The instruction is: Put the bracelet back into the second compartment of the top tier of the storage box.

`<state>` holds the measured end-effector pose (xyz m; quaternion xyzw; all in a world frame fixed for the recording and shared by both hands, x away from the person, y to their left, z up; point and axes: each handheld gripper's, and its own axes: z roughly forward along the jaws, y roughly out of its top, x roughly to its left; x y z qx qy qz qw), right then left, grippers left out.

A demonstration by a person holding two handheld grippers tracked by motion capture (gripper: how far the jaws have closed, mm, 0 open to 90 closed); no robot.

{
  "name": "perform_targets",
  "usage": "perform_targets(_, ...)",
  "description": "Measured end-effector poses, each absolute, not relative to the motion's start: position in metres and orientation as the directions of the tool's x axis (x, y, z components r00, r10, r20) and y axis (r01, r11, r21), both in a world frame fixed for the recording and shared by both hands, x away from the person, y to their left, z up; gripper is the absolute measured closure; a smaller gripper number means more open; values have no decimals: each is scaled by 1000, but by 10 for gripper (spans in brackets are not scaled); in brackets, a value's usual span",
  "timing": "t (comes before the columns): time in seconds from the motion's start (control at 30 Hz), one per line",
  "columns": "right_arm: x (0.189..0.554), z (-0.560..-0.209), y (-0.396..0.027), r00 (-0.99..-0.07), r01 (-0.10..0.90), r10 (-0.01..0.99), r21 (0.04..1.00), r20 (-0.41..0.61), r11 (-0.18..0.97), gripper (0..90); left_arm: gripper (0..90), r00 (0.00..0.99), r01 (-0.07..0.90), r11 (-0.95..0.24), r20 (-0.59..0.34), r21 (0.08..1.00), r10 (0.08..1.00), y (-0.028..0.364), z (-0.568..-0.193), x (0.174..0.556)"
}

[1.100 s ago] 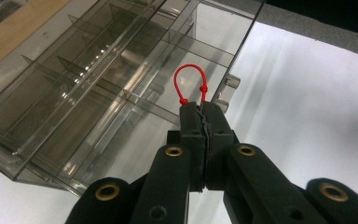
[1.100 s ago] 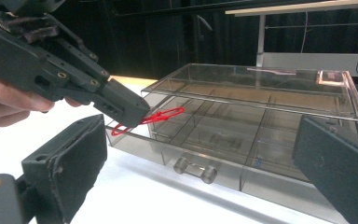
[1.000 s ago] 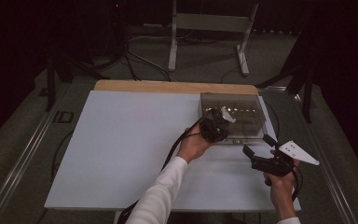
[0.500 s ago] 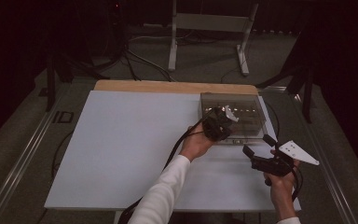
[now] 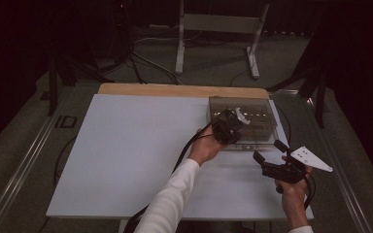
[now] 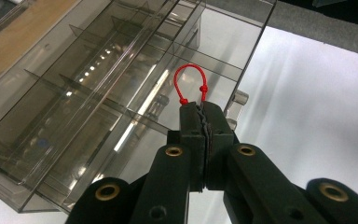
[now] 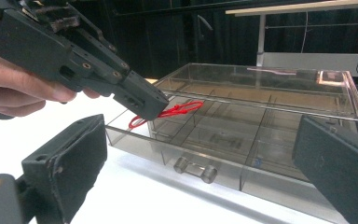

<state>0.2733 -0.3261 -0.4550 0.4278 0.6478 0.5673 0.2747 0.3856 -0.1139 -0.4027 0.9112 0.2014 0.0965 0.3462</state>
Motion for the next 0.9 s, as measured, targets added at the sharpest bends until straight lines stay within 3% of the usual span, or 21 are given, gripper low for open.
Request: perform_targets(0.9, 273, -454, -328, -478, 238, 868, 971, 130, -14, 33, 900, 898, 299, -689, 49, 660, 436, -130, -404, 391)
